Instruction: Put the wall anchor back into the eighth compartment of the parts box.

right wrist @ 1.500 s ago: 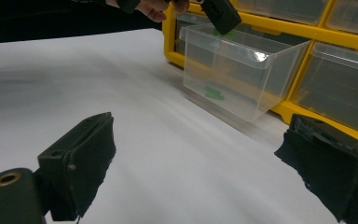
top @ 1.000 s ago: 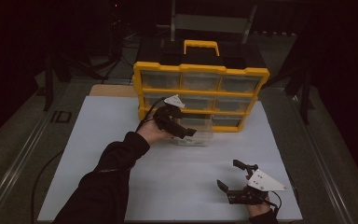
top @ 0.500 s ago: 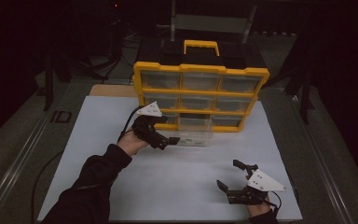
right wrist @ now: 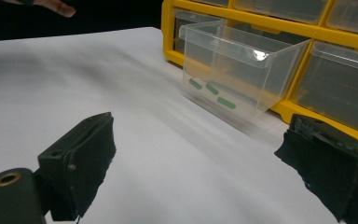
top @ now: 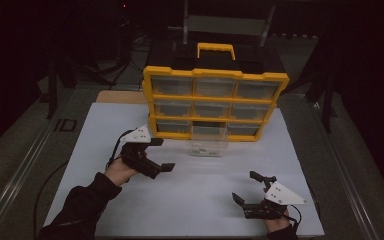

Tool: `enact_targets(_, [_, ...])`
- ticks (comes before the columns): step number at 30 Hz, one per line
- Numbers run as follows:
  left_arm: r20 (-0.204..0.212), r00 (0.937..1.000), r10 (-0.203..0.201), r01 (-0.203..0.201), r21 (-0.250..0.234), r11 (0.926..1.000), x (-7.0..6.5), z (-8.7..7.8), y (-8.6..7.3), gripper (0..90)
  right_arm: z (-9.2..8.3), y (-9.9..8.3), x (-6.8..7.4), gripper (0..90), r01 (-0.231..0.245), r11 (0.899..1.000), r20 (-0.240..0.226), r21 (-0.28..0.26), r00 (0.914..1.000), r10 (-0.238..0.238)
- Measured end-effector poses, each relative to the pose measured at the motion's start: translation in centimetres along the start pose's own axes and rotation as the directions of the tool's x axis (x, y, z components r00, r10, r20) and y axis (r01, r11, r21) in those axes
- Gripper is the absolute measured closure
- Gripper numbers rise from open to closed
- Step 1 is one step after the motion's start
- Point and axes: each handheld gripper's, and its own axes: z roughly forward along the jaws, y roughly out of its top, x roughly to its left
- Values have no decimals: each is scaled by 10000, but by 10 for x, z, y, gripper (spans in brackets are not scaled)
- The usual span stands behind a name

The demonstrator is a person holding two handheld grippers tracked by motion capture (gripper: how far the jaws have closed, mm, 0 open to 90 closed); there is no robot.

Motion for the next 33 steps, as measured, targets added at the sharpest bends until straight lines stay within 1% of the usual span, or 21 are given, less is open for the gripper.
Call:
enact_targets(1, [-73, 9999, 69, -69, 50, 10000, -1, -2, -4, 0, 0, 0, 0, 85, -1, 10000, -3, 19, 10000, 1])
enact_targets(3, [-88, 10000, 27, -27, -45, 10000, -4, -6, -11, 0, 0, 0, 0, 85, 2, 10000, -24, 28, 10000, -2])
enact_targets(5, [-215, 9997, 122, -122, -36, 9999, -7, -9, -18, 0, 1, 0, 0, 85, 22, 10000, -26, 27, 10000, -22])
enact_targets(7, [-239, 9997, 93, -94, -53, 9999, -10, -11, -25, 0, 0, 0, 0, 85, 20, 10000, -22, 29, 10000, -20])
enact_targets(9, [-417, 9990, 140, -142, -39, 9999, -13, -12, -33, 0, 1, 0, 0, 85, 7, 10000, -17, 38, 10000, -7])
enact_targets(15, [-428, 9990, 121, -129, -191, 9997, -19, -17, -56, 0, 1, 0, 0, 85, -23, 10000, -21, 59, 10000, 23])
enact_targets(17, [-363, 9993, 27, -32, -129, 9999, -21, -18, -64, 0, 1, -1, 0, 85, -25, 10000, -20, 62, 10000, 25])
enact_targets(19, [-452, 9990, -20, 22, 36, 10000, -23, -19, -72, 0, 1, -1, 0, 85, -35, 10000, -20, 60, 10000, 35])
enact_targets(24, [-585, 9979, -290, 294, 59, 9996, -24, -25, -89, 0, 1, -1, 0, 85, 4, 10000, -19, 76, 10000, -4])
enact_targets(28, [-837, 9961, -291, 301, 108, 9995, -23, -28, -98, 0, 2, -1, 1, 85, 9, 9999, -29, 123, 10000, -9])
enact_targets(29, [-837, 9959, -335, 344, 96, 9994, -23, -28, -100, 0, 2, -1, 1, 85, 27, 9999, -26, 128, 10000, -26])
enact_targets(31, [-892, 9956, -273, 280, 65, 9996, -23, -29, -100, 0, 2, -1, 1, 85, 39, 9999, -26, 144, 10000, -39])
enact_targets(33, [-844, 9960, -286, 287, 2, 9996, -23, -29, -100, 0, 2, -1, 1, 85, 35, 9999, -14, 129, 10000, -35])
